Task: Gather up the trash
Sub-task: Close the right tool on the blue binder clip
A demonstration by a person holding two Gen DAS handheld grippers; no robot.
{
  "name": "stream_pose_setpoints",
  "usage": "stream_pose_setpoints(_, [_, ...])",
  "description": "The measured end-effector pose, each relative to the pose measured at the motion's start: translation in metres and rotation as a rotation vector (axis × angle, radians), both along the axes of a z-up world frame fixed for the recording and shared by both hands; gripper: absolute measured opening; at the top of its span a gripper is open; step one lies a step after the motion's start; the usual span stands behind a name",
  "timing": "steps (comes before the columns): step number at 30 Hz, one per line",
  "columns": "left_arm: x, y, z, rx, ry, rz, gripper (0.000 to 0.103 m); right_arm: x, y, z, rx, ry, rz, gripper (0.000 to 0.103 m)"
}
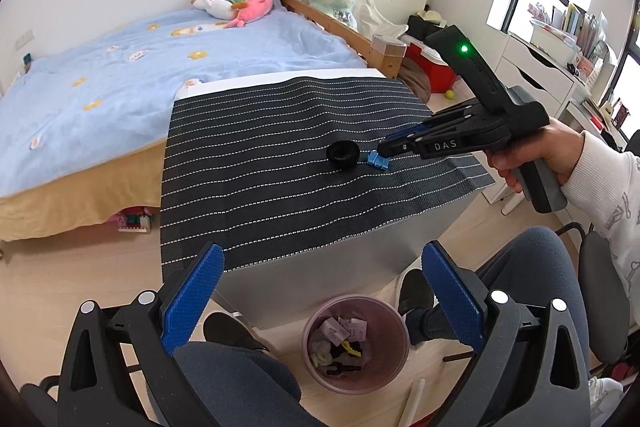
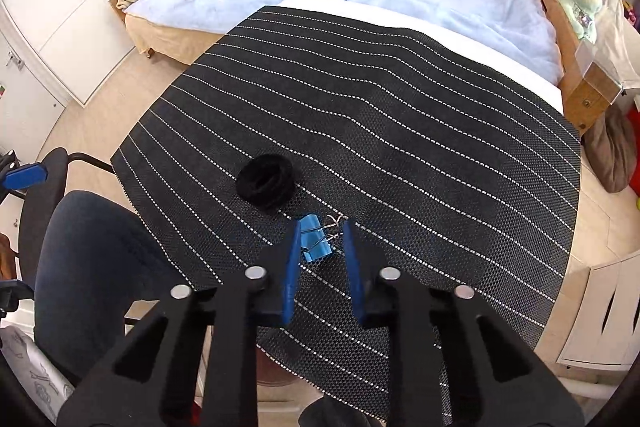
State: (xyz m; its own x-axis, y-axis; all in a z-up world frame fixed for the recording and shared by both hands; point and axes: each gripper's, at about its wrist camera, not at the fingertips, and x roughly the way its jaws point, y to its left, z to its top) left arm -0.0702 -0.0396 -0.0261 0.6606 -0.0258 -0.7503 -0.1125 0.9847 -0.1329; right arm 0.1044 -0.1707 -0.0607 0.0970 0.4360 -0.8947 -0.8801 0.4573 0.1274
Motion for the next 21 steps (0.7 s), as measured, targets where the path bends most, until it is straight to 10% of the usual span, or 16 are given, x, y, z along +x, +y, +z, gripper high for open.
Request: stream_pose_setpoints(21, [0.031,-0.005,0.016,0.035,-0.029,-0.044,0.095,-0.001,-0.019,0.029,0.086,0.008,-0.077,0.001])
